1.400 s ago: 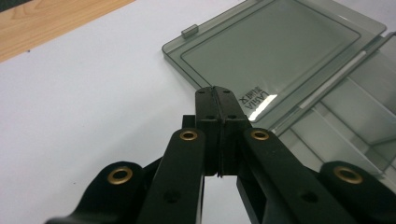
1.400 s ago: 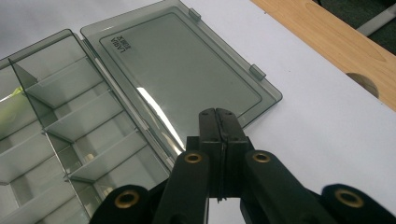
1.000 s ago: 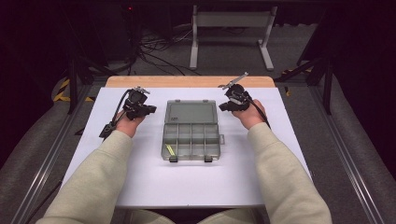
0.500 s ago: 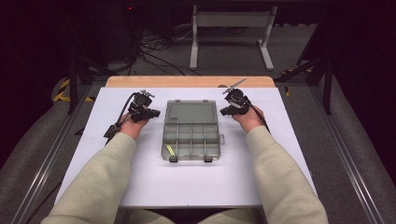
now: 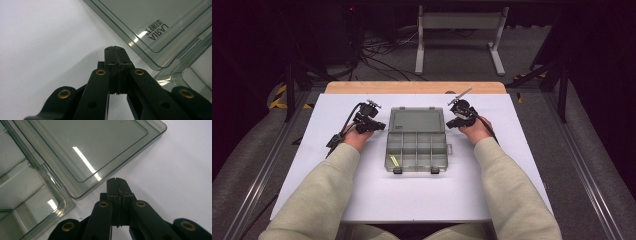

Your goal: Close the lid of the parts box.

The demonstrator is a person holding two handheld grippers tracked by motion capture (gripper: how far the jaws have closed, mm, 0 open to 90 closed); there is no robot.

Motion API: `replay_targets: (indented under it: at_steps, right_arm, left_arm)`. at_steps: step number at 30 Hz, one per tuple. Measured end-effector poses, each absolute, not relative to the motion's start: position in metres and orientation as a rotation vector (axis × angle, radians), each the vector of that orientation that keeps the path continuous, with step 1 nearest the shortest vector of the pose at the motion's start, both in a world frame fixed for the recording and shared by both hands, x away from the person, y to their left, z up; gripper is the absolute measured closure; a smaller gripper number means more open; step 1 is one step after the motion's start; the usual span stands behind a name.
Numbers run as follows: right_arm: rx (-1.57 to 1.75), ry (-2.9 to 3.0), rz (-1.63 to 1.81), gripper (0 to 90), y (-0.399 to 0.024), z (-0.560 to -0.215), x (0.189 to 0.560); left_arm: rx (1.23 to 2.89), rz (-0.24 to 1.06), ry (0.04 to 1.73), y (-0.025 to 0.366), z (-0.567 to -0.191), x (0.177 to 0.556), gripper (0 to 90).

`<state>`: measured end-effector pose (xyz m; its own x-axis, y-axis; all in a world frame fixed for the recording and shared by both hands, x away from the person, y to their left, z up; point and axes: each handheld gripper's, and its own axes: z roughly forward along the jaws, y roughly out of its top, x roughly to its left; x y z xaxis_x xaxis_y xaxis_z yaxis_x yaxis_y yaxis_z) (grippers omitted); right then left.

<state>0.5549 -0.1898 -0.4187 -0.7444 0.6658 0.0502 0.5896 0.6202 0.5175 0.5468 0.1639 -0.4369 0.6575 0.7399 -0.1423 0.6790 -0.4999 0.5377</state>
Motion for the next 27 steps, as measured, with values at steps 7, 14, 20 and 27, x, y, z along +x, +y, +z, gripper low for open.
replay_targets:
  at_steps: [7, 14, 20, 27]
  right_arm:
    - [1.047, 2.716, 0.744, 90.0, -0.1859, -0.4241, 0.5557]
    - [1.06, 2.732, 0.727, 90.0, -0.1864, -0.4287, 0.5565]
    - [1.046, 2.732, 0.727, 90.0, -0.186, -0.429, 0.5563]
    - [1.018, 2.74, 0.716, 90.0, -0.1832, -0.429, 0.5553]
  left_arm:
    - [2.325, 0.112, 1.1, 0.1601, -0.4404, 0.5466, 89.5]
    - [2.326, 0.103, 1.092, 0.1601, -0.4408, 0.5468, 89.5]
    - [2.33, 0.093, 1.069, 0.1585, -0.4415, 0.5461, 89.5]
    - [2.344, 0.111, 1.047, 0.1573, -0.4414, 0.5458, 89.4]
